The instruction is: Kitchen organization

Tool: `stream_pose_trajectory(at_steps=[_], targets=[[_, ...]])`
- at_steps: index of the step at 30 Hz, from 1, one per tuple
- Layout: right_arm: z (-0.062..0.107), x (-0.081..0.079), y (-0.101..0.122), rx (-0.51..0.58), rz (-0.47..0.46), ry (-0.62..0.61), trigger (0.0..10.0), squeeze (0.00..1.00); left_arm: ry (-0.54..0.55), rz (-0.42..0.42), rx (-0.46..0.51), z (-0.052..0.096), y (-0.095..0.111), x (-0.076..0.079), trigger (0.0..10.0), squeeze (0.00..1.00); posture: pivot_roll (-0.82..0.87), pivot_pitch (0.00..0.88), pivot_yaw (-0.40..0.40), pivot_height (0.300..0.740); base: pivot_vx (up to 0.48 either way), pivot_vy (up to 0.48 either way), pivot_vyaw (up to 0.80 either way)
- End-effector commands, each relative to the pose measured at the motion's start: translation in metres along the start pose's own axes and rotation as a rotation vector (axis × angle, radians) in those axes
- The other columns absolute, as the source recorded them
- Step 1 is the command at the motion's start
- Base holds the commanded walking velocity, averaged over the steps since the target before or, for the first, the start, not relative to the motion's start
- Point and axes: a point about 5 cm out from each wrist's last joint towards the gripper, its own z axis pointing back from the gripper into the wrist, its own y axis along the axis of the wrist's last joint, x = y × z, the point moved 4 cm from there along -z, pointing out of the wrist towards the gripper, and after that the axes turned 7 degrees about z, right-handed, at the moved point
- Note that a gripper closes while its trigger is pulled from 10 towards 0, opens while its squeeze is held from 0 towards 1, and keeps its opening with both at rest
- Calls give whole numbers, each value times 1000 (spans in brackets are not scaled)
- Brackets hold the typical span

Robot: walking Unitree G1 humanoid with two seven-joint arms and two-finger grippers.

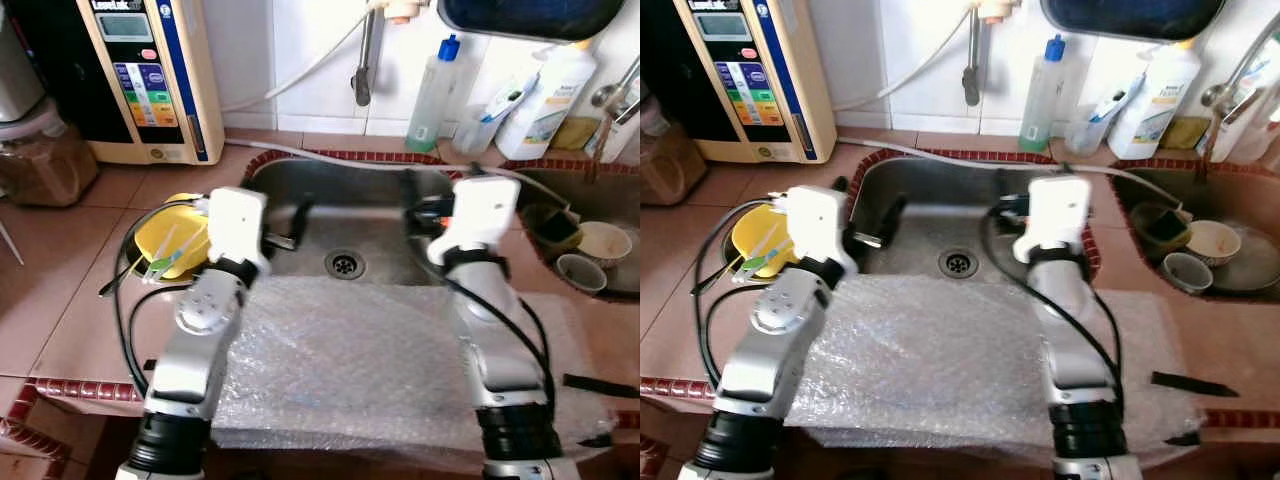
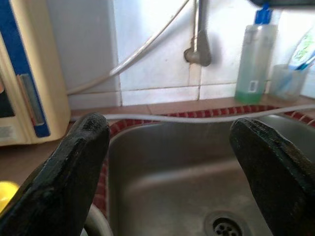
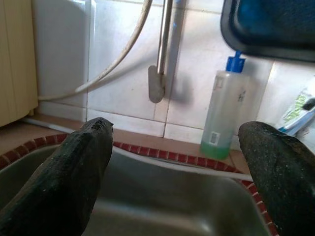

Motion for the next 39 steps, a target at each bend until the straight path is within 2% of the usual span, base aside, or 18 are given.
stream_pose_trajectory(at_steps=[1, 9, 12, 14, 18, 25, 31, 39], targets=[[1, 8, 2, 8, 7, -18, 10000, 0, -6, 3, 4, 0, 1, 6, 10000, 0, -27, 91, -10, 740, 0, 0, 0], [1, 7, 2, 7, 7, -9, 10000, 0, 5, -22, 25, 0, 5, 6, 10000, 0, -26, 93, -15, 740, 0, 0, 0], [0, 5, 3, 10, -3, 13, 10000, 0, 46, -80, 40, -1, 11, 2, 10000, 0, -25, 93, -18, 740, 0, 0, 0], [-4, 0, 8, 13, -59, 64, 10000, 0, 102, -141, 51, 1, 20, -8, 10000, 0, -23, 96, -22, 740, 0, 0, 0], [-9, -8, 16, 25, -119, 141, 10000, 0, 126, -168, 56, 7, 24, -17, 10000, 0, -19, 96, -28, 740, 0, 0, 0], [-12, -6, 17, 30, -103, 125, 10000, 0, 147, -151, 42, 10, 19, -21, 10000, 0, -15, 98, -33, 740, 0, 0, 0], [-9, -6, 13, 10, -100, 128, 10000, 0, 146, -108, 43, 7, 19, -15, 10000, 0, -27, 94, -29, 740, 0, 0, 0], [-9, -6, 13, 13, -80, 131, 10000, 0, 149, -103, 39, 6, 18, -17, 10000, 0, -24, 88, -27, 740, 0, -413, 0]])
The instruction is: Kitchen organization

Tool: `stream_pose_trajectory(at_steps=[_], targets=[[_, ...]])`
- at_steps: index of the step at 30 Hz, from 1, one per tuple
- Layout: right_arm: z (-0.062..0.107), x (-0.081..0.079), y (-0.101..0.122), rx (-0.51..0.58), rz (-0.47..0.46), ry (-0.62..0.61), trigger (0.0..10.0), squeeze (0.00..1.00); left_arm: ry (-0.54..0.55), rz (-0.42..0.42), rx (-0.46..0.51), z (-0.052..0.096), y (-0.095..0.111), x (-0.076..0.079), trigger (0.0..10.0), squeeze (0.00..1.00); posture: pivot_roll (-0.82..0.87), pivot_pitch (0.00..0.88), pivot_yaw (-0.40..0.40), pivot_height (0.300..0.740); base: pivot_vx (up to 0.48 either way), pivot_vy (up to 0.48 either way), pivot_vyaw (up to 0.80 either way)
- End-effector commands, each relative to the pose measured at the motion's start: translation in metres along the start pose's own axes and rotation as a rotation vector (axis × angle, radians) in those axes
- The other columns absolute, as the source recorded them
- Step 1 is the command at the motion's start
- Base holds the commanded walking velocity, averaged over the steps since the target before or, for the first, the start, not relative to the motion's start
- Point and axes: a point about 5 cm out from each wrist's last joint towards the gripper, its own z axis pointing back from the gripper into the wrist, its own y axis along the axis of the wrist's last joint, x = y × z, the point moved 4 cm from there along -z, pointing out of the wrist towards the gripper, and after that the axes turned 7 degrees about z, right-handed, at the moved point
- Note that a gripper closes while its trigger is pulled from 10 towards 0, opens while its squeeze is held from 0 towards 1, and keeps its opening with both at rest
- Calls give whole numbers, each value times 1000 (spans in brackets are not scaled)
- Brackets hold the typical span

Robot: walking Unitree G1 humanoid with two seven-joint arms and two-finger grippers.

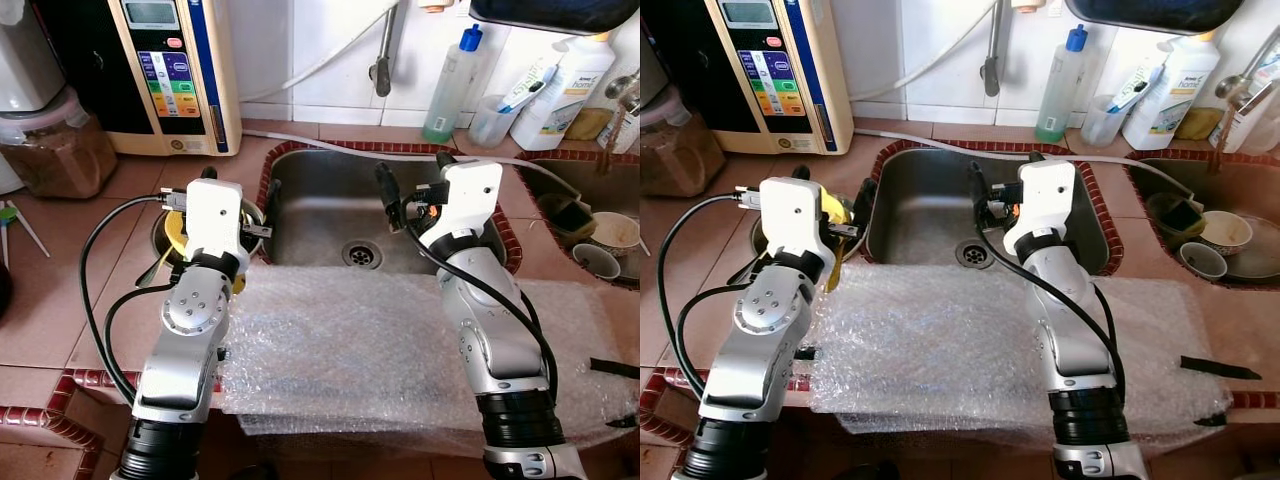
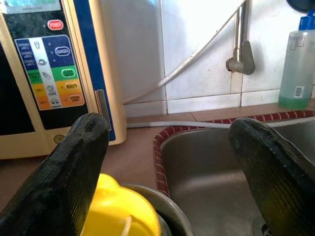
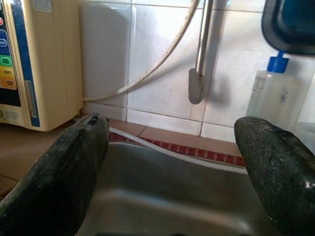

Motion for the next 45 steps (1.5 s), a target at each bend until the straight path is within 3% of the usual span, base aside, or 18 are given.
stream_pose_trajectory(at_steps=[1, 10, 20, 30, 35, 45], targets=[[1, 5, 3, 11, 17, -14, 10000, 0, -14, 7, -1, -2, 1, 6, 10000, 0, -23, 88, -27, 740, 0, -439, 0], [2, 2, 2, 9, 20, 1, 10000, 0, -1, 37, 5, -1, 2, 5, 10000, 0, -24, 90, -23, 740, 0, -183, 0], [4, 1, 2, 9, 22, 4, 10000, 0, 37, -2, -7, -1, 0, -2, 10000, 0, -22, 98, -20, 740, 0, 0, 0], [4, 0, 3, 15, 27, 1, 10000, 0, 46, -19, 7, -2, 3, 0, 10000, 0, -21, 100, -19, 740, 0, 0, 743], [4, 2, 3, 13, 31, -6, 10000, 0, 32, -63, 42, -5, 16, 5, 10000, 0, -20, 102, -21, 740, 0, 0, 695], [4, 2, 3, 13, 40, -4, 10000, 0, 57, -120, 3, 1, 1, -6, 10000, 0, -21, 105, -28, 740, 0, 0, 607]])
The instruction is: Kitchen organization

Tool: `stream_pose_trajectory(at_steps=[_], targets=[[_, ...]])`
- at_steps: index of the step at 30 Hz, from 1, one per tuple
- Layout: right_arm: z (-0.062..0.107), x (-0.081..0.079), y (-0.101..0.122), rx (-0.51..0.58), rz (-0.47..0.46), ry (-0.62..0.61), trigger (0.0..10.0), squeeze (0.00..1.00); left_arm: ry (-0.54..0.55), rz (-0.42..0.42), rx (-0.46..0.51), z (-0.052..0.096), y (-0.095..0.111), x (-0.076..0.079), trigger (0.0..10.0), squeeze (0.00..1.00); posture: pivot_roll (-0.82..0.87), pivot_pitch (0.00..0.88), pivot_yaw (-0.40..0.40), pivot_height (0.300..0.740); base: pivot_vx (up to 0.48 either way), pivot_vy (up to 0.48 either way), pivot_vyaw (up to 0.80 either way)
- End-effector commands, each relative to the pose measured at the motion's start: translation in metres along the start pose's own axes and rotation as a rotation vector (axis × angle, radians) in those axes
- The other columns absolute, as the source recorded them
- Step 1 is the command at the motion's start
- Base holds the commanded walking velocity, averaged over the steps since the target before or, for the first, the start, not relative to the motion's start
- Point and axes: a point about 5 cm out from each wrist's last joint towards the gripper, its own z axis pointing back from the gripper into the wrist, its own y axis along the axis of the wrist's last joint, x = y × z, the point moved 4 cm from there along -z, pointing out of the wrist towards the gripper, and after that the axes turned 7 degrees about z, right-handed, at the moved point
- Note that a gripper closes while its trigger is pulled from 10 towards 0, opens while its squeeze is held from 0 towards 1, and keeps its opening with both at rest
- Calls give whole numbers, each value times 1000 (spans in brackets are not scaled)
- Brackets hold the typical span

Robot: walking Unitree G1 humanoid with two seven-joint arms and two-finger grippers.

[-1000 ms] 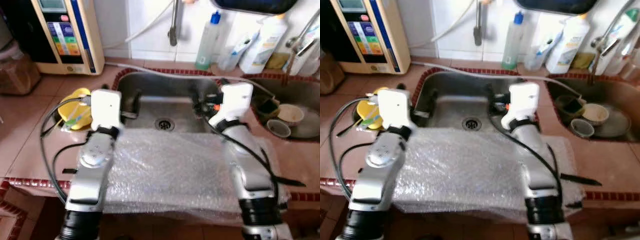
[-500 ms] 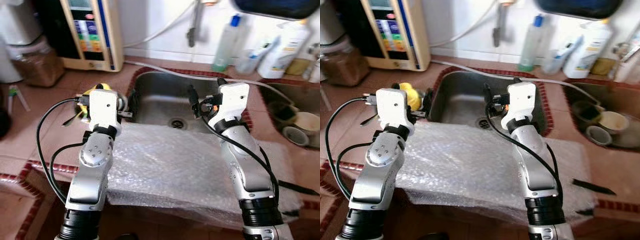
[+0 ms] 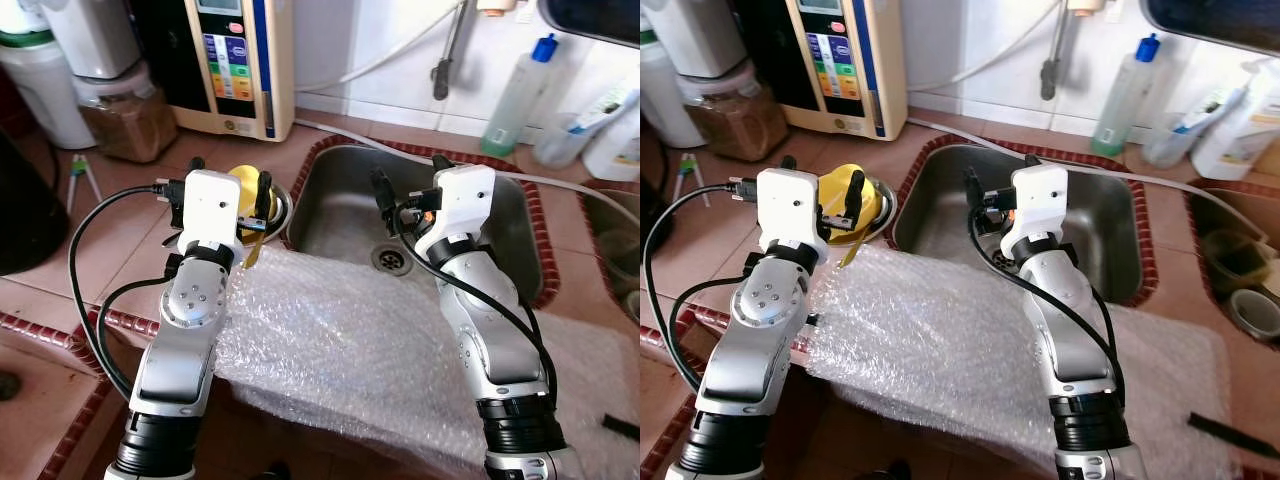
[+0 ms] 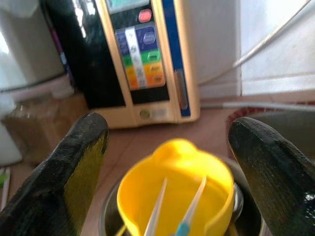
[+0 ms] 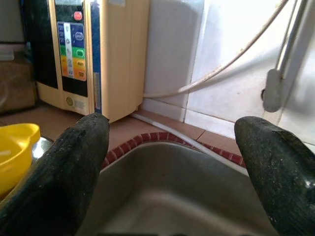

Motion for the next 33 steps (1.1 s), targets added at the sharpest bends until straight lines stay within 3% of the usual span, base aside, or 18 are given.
stream_pose_trajectory(at_steps=[1, 13, 24, 33], targets=[[1, 3, 3, 9, 1, -11, 10000, 0, 6, -15, -6, 3, -3, -3, 10000, 0, -21, 107, -31, 740, 0, 0, 656], [2, 3, 3, 7, -18, -9, 10000, 0, -5, 22, -22, 7, -10, 0, 10000, 0, -32, 109, -39, 740, 0, 0, 182], [3, 5, -1, -36, -56, -47, 10000, 0, -133, 57, -29, 8, -11, 20, 10000, 0, -31, 104, -42, 740, 0, 0, 0], [-1, -6, 9, -46, -158, -24, 10000, 0, -105, 12, -15, 16, -10, 10, 10000, 0, -5, 121, -35, 740, 0, 0, 0]])
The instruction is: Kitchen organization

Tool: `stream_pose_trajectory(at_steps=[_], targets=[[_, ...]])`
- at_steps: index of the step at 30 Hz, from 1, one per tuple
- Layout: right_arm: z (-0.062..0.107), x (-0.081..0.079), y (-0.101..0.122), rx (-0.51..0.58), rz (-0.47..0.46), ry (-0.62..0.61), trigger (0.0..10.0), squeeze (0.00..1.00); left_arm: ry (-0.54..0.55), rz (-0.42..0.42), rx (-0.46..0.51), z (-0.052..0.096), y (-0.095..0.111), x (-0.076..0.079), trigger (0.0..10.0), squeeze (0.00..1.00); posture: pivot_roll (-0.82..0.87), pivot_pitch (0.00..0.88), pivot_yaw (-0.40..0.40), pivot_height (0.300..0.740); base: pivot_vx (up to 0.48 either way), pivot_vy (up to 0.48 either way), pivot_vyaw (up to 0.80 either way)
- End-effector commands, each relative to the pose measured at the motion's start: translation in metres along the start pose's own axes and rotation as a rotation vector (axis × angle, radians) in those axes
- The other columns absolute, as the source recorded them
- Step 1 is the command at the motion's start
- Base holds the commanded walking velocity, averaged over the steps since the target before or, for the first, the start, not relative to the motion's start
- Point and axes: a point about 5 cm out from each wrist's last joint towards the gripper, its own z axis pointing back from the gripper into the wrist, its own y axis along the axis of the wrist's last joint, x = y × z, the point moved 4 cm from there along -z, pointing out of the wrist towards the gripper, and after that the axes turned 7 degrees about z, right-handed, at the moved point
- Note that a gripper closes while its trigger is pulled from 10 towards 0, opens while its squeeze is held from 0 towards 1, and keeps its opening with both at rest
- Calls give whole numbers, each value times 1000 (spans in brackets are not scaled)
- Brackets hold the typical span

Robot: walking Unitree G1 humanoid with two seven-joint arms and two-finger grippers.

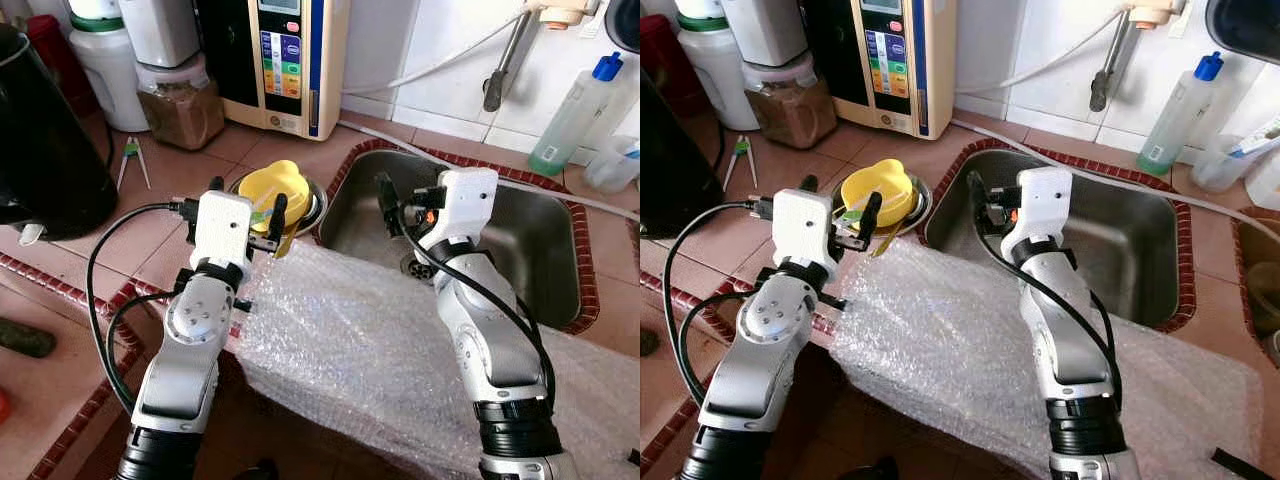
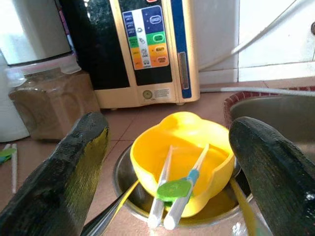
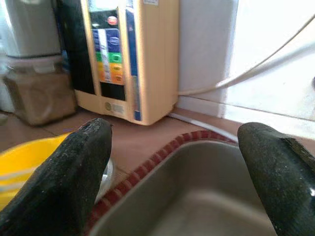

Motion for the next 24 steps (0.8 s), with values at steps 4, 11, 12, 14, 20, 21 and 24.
stream_pose_trajectory(at_steps=[4, 11, 12, 14, 20, 21, 24], targets=[[-3, -11, 5, -3, -38, 44, 10000, 0, 27, -8, -25, 12, -11, -8, 10000, 0, 2, 125, -31, 740, 0, 0, 0], [2, -35, 8, -13, -100, 157, 10000, 0, 45, 48, -64, 11, -23, -11, 10000, 0, -5, 136, -33, 740, 0, 0, 0], [3, -37, 7, -14, -83, 165, 10000, 0, 41, 52, -60, 10, -23, -10, 10000, 0, -7, 137, -33, 740, 0, 0, 0], [4, -41, 6, -10, -42, 186, 10000, 0, 27, 75, -55, 7, -23, -7, 10000, 0, -10, 138, -35, 740, 0, 0, 0], [14, -53, -9, -119, -104, 303, 10000, 0, 21, 181, -58, -3, -24, 0, 10000, 0, -30, 138, -34, 740, 0, 0, 0], [14, -53, -9, -119, -104, 303, 10000, 0, 21, 181, -58, -3, -24, 0, 10000, 0, -30, 138, -34, 740, 0, 0, 0], [16, -55, -11, -127, -83, 321, 10000, 0, 20, 197, -55, -5, -24, 2, 10000, 0, -40, 136, -33, 740, 0, 0, 0]])
